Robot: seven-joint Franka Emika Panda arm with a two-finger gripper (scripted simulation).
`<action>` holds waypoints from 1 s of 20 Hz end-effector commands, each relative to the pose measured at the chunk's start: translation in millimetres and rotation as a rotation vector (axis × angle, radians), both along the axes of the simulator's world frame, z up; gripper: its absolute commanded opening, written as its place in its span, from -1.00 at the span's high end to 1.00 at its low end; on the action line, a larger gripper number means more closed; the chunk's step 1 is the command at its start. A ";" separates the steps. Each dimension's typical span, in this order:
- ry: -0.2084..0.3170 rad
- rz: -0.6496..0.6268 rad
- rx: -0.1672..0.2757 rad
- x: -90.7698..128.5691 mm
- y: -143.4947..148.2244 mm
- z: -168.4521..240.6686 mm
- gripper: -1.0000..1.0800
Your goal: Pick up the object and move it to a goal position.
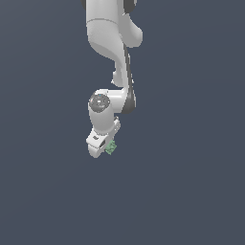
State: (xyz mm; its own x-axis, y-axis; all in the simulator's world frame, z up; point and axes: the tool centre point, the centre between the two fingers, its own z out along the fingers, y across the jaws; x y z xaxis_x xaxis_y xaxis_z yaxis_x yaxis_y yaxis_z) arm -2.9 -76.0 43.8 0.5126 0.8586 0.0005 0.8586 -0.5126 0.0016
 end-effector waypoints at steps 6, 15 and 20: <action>0.000 0.000 0.000 8.0 -3.8 5.8 1.00; 0.000 0.000 0.001 39.7 -18.6 28.1 1.00; 0.001 0.000 0.001 64.6 -30.1 44.9 1.00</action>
State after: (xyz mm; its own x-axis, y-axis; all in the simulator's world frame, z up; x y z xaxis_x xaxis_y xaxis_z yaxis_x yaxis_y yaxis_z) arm 54.1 -102.5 83.2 0.5127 0.8586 0.0009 0.8586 -0.5127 0.0004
